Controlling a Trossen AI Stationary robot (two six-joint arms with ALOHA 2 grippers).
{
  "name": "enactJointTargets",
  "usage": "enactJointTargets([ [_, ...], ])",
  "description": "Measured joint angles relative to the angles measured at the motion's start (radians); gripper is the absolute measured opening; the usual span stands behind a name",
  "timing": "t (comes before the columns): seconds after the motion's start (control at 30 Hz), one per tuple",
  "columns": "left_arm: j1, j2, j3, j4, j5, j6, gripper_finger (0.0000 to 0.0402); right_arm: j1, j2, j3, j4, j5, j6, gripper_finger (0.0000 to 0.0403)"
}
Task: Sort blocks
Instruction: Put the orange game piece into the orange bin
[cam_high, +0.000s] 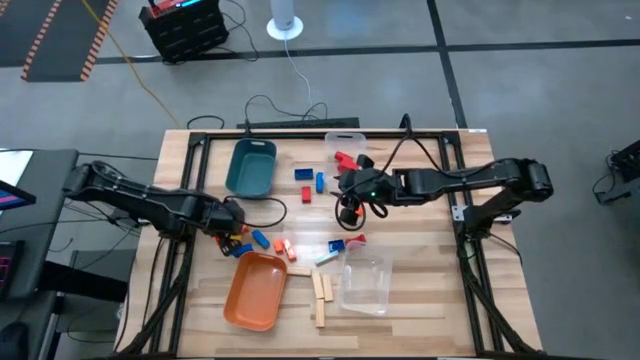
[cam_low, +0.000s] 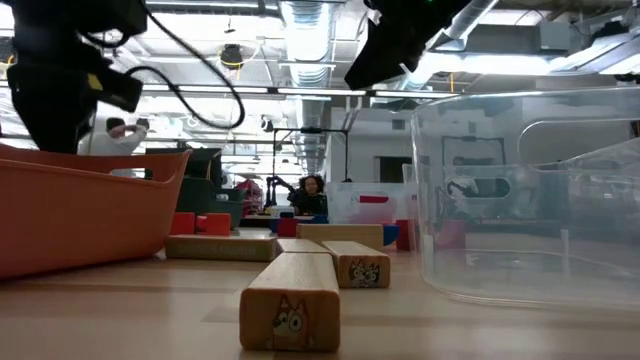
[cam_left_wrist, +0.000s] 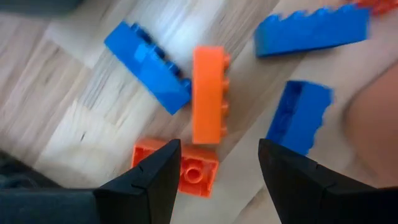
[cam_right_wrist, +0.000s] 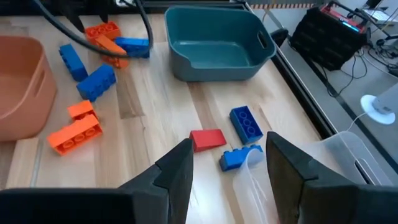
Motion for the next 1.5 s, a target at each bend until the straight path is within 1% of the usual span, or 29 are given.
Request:
enactJointTargets([
  [0.3,0.014,0.085,-0.008,0.01,-0.013,0.033,0.0209,0.023,0.0,0.0,0.015,0.0,-0.007,0.0175],
  [0.87,0.014,0.239,-0.008,0.092,-0.024,0.108,0.0207,0.026,0.0,0.0,0.022,0.0,-0.015,0.0175],
  [0.97,0.014,0.266,-0.008,0.107,-0.024,0.13,0.0194,0.027,0.0,0.0,0.022,0.0,-0.016,0.0175],
  [1.07,0.015,0.286,-0.008,0.108,-0.02,0.145,0.0171,0.026,0.0,0.0,0.021,0.0,-0.016,0.0175],
  [1.33,0.016,0.283,-0.008,0.127,-0.016,0.172,0.0091,0.026,0.0,0.0,0.021,0.0,-0.016,0.0175],
  [1.5,0.016,0.254,-0.008,0.125,-0.016,0.17,0.0088,0.027,0.0,0.0,0.021,0.0,-0.016,0.0175],
])
